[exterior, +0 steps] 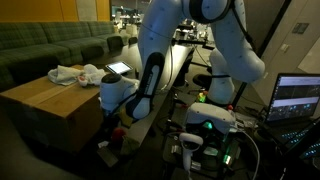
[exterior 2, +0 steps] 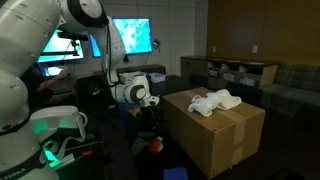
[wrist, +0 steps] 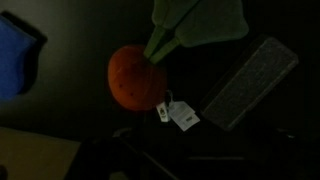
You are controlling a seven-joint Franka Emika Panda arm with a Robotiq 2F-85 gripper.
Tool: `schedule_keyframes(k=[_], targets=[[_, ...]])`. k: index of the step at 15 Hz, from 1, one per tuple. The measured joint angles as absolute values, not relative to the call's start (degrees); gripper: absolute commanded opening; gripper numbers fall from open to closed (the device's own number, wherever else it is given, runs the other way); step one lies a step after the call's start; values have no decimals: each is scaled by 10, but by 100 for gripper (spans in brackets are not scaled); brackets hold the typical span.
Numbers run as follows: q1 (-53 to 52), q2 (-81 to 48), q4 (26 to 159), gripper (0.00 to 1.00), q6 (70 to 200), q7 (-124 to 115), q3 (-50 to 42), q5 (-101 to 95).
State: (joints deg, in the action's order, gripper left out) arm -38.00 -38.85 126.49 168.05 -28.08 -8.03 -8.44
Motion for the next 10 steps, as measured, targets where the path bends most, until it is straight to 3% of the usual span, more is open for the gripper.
schedule_keyframes(k=[10], targets=[[-332, -395, 1267, 100, 1699, -246, 29, -16]])
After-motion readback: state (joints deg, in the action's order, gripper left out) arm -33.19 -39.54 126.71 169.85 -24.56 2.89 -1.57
